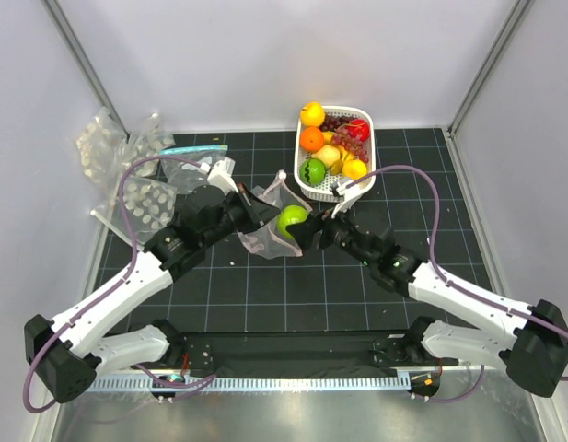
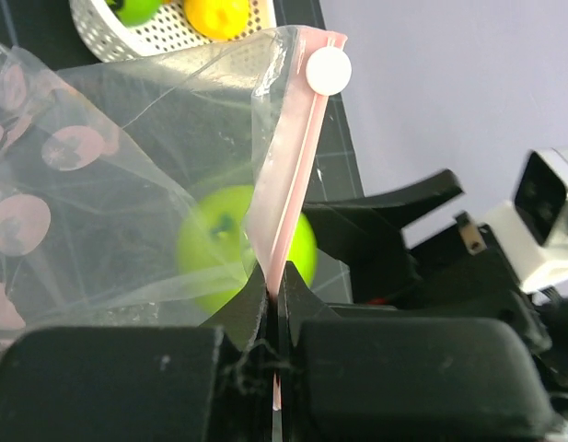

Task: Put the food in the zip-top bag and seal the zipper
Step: Place the fake fruit in the zipper food storage bag.

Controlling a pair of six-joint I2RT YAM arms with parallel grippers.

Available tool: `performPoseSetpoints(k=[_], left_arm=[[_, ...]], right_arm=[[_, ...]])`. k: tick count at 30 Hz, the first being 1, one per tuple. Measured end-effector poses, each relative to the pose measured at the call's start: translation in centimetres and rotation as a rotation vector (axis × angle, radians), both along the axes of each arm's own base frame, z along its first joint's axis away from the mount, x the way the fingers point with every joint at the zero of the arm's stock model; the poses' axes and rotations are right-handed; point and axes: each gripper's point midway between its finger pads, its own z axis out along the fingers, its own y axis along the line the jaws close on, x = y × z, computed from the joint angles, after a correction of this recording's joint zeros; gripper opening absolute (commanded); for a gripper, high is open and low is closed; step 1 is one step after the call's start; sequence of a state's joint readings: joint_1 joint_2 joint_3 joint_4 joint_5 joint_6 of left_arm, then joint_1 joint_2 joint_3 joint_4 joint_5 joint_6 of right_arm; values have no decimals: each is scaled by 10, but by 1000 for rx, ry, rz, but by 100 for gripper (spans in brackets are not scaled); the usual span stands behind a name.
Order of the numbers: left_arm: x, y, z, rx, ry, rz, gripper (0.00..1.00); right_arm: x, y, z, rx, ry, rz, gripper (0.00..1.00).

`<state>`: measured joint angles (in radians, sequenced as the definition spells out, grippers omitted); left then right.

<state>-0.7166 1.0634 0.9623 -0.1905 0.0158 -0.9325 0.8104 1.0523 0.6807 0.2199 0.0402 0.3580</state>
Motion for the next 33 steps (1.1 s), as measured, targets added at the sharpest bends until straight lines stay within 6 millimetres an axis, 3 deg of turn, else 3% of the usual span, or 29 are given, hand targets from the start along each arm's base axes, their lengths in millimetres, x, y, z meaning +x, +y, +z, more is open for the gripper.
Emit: performPoseSetpoints(k=[6,14,15,17,26,33], left_arm=[[10,10,-11,15,8,54,1],[10,9,-18,10,18,43,1],[10,7,-18,7,19,36,0],[10,3,-19,2,25,22,0],[12,-4,-24,-23,51,-9,0],[14,0,-27,-23,55,4,0]], right_arm=[[5,1,1,-25,10,-14,80],[4,13,-24,-73,67,35,80],[3,14,-24,-72,69,43,83],[1,16,-23,-69,69,58,99],[-3,20,-21,-64,60,76,99],[-2,13,-6,-42,25,52,89]])
